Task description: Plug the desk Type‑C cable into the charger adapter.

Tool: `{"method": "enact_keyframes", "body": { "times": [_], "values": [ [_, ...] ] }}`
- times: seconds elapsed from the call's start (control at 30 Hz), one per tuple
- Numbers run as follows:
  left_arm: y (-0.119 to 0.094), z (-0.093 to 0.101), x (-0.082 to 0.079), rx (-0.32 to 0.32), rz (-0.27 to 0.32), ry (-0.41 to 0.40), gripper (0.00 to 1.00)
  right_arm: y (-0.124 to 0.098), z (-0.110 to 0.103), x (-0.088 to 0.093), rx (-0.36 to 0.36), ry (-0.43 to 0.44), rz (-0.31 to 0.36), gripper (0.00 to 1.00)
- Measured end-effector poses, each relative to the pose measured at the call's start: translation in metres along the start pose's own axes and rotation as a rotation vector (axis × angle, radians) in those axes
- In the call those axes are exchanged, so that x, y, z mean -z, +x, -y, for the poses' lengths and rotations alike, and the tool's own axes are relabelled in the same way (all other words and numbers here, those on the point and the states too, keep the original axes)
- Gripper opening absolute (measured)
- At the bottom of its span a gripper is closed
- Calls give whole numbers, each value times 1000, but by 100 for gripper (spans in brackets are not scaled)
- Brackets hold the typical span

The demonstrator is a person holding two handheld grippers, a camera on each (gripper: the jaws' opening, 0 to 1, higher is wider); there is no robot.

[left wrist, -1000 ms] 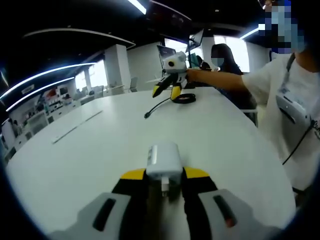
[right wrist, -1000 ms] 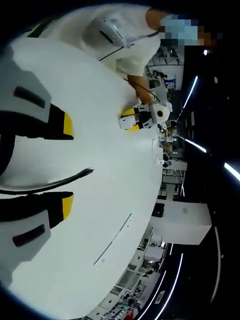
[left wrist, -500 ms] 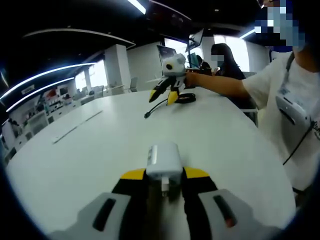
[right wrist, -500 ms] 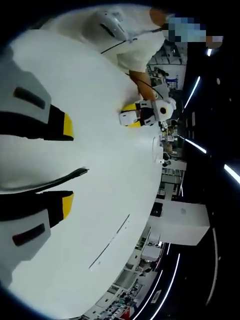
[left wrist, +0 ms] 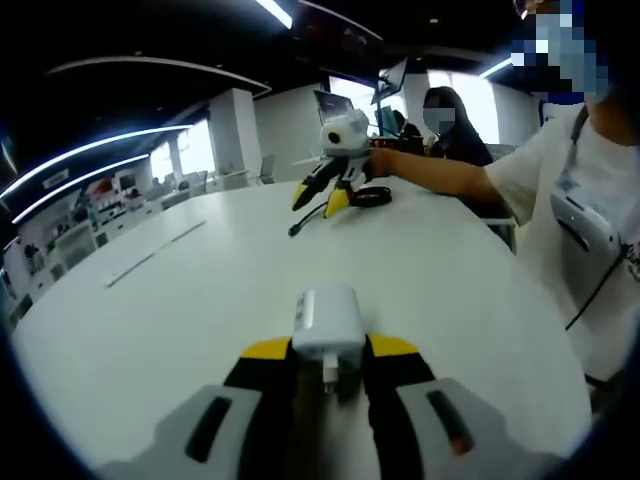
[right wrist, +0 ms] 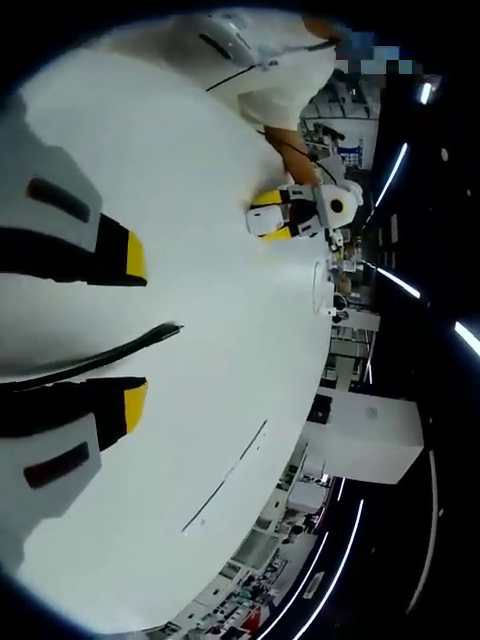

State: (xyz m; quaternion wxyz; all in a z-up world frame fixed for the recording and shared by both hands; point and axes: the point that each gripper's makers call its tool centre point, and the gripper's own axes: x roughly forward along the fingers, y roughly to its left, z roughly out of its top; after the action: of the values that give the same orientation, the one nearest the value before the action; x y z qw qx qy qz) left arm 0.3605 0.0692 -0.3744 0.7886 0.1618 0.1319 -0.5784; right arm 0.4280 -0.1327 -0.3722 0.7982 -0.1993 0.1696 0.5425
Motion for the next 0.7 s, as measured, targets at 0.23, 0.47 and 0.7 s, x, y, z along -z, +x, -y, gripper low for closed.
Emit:
{"method": "enact_keyframes", "body": {
  "times": [0.23,0.47,0.7],
  "values": [
    [0,0,0,0,-1,-1,26,0,2,6,16,0,-18,36],
    [0,1,0,1,-1,-4,26,-1,8,13,26,22,-33,36],
    [0,1,-1,1,0,-5,26,0,10,15,33,47,-43,31]
  ]
}}
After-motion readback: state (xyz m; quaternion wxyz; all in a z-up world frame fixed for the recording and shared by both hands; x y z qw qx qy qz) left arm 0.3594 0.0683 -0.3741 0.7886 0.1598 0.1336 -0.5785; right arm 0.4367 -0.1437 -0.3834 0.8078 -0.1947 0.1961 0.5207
